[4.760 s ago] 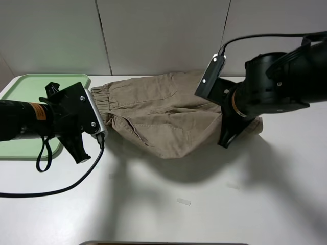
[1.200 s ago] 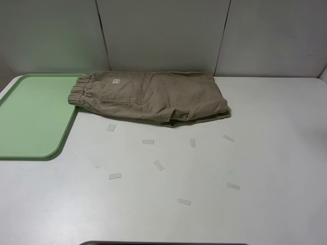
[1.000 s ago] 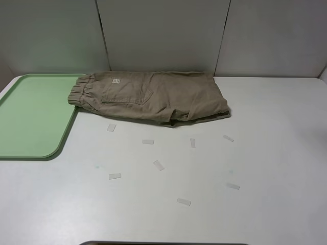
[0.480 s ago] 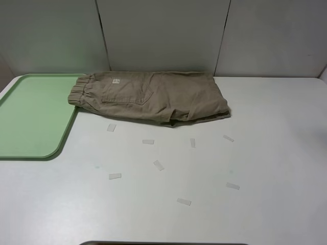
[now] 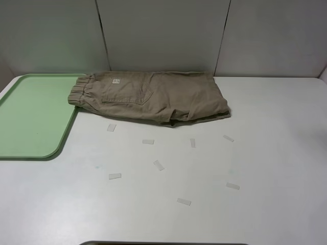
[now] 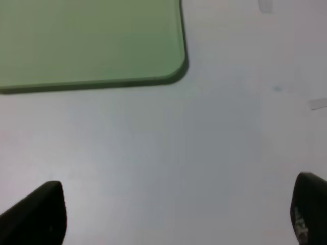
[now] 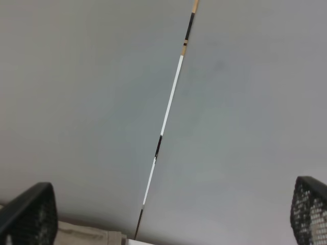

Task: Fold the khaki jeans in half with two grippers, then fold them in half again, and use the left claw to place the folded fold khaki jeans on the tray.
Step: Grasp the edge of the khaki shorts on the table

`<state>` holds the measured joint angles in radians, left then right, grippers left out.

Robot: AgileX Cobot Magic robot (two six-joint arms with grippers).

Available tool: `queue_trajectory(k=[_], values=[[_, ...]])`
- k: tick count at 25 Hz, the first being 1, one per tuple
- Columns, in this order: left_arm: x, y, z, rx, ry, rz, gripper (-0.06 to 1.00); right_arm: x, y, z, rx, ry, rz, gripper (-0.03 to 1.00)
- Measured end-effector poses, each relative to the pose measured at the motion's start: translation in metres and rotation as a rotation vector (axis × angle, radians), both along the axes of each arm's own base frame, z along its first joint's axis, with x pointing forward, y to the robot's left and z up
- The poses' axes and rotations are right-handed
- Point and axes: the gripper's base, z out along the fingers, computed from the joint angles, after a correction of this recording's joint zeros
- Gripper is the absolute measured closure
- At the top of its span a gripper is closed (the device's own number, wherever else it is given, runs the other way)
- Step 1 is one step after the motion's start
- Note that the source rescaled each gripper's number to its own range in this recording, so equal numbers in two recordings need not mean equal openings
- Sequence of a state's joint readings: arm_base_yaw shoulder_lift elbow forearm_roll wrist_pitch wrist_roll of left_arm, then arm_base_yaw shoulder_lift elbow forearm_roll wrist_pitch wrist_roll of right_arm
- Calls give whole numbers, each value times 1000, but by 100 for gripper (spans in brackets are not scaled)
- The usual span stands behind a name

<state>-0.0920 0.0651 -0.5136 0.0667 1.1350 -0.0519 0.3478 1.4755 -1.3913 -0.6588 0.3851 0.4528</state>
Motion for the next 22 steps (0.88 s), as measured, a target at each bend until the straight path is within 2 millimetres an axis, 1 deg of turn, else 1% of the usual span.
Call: queue_trajectory(k=[4, 11, 16, 22], values=[[6, -2, -5, -16, -23, -12, 8, 0, 0, 0, 3, 1, 0, -3], [6, -5, -4, -21, -34, -47, 8, 0, 0, 0, 5, 3, 0, -3], [-2, -5, -4, -21, -103, -65, 8, 0, 0, 0, 5, 3, 0, -3], [-3, -5, -4, -27, -108, -68, 8, 0, 0, 0, 9, 5, -1, -3]])
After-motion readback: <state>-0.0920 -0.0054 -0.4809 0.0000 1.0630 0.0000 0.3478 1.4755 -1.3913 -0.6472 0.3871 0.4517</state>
